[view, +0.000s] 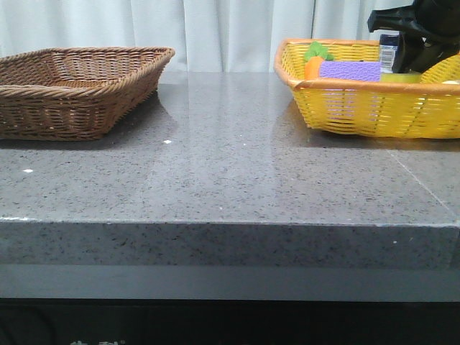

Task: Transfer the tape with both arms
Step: 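Reach the right gripper into the yellow basket over the tape roll, then grasp the clear yellow tape roll rim and lift it out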

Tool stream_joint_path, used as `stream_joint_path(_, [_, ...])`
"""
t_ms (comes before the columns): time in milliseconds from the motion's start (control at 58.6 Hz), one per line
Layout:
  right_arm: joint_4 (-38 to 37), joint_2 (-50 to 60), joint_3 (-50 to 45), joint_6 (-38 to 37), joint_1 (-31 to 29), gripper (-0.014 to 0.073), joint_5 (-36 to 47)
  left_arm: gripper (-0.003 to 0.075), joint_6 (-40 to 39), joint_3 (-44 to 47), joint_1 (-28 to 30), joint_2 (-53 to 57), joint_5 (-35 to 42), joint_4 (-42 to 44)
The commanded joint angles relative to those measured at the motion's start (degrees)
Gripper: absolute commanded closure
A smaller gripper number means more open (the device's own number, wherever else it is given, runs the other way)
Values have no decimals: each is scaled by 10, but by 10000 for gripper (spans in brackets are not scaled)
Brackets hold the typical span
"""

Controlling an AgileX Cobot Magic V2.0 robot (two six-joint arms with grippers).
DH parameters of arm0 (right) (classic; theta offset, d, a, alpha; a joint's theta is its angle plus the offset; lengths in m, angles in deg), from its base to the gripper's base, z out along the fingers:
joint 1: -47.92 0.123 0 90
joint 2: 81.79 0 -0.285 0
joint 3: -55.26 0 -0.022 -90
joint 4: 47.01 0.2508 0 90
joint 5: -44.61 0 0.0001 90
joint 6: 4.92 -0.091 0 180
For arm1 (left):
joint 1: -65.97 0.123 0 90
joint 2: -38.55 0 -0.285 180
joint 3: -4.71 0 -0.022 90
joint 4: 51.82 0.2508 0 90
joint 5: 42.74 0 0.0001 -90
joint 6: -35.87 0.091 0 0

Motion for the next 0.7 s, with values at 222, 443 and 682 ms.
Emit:
stream_joint_path(222, [-4,62,73,3,-2,496,3,230,-6,-15,1,-5,44,-5])
stream_joint_path(443, [-4,112,74,3,-2,496,10,230,-6,-15,1,-5,44,-5])
stream_joint_path(682, [1,154,74,13,29,496,-1,230,-6,-15,1,-5,44,-5])
